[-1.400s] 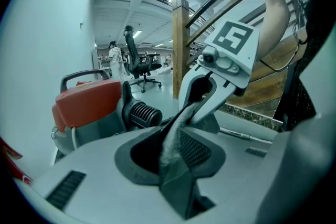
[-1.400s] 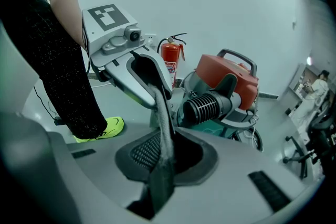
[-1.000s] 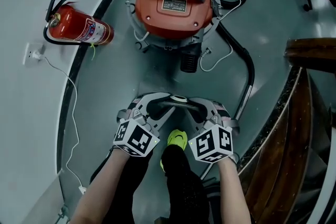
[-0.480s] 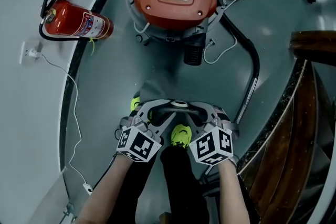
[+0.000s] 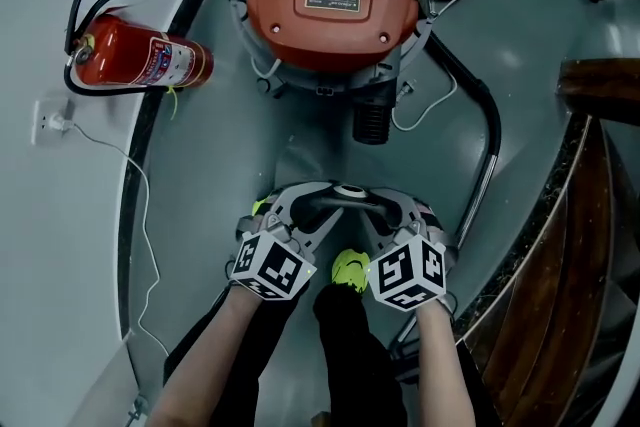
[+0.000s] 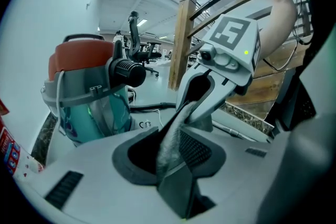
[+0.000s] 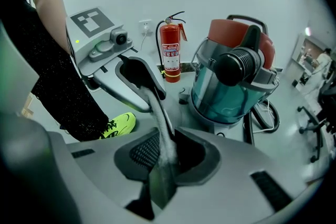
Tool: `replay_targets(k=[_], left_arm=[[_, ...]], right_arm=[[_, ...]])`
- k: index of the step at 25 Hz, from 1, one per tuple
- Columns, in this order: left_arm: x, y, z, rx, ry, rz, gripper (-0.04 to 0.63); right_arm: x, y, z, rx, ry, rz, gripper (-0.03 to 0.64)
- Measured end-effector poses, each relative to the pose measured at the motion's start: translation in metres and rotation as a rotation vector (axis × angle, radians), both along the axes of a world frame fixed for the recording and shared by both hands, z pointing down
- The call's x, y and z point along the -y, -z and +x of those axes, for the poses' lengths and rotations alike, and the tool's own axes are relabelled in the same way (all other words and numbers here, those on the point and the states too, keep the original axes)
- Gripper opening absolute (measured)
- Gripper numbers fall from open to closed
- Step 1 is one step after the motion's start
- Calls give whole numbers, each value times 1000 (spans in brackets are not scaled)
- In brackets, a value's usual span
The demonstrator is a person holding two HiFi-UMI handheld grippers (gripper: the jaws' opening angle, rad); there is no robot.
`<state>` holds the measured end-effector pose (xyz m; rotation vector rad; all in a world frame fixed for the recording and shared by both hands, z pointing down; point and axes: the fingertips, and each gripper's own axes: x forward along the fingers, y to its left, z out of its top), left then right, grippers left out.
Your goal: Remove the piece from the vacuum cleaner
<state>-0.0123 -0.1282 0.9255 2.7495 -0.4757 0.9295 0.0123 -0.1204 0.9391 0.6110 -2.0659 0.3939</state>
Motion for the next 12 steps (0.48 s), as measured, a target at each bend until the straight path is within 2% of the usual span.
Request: replay_targets(k=[6,12], left_arm=[[15,-30,5,6,-13,-20,112],[31,-45,12,-24,-8,-47,138]], right_arm=[[12,-28,4,2,-18,-21,71],[27,-42,8,30,-54,-35,83]])
